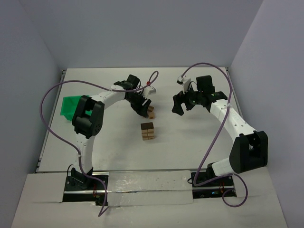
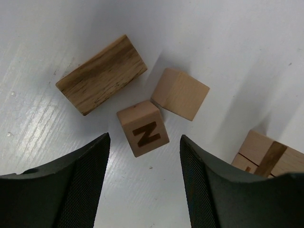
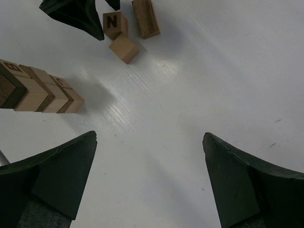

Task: Build the wood block tower

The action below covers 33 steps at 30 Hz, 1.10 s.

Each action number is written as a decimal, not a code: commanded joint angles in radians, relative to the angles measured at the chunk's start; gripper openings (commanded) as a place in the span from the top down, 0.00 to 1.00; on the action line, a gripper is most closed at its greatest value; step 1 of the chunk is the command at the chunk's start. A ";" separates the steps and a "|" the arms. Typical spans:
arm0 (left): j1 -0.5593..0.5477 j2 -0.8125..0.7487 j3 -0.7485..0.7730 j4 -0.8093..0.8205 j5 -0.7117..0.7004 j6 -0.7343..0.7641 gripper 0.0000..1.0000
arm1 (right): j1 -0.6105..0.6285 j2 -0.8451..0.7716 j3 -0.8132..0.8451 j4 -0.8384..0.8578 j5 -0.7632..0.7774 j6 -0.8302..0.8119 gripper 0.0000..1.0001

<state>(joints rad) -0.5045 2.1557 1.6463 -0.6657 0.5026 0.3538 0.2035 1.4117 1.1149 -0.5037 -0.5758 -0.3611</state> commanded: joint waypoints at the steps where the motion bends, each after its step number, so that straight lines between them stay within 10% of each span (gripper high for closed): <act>1: -0.008 0.020 0.026 0.049 -0.041 -0.009 0.35 | -0.010 0.013 0.052 -0.010 0.007 -0.009 0.00; 21: 0.002 -0.081 -0.070 0.158 -0.036 0.005 0.62 | -0.010 -0.001 0.045 -0.010 -0.001 -0.013 0.01; 33: 0.091 -0.156 0.028 -0.128 0.159 0.179 0.72 | -0.010 -0.017 0.030 -0.002 -0.022 -0.034 0.01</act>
<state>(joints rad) -0.4493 2.0908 1.5993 -0.6666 0.5626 0.4424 0.2020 1.4181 1.1213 -0.5119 -0.5725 -0.3747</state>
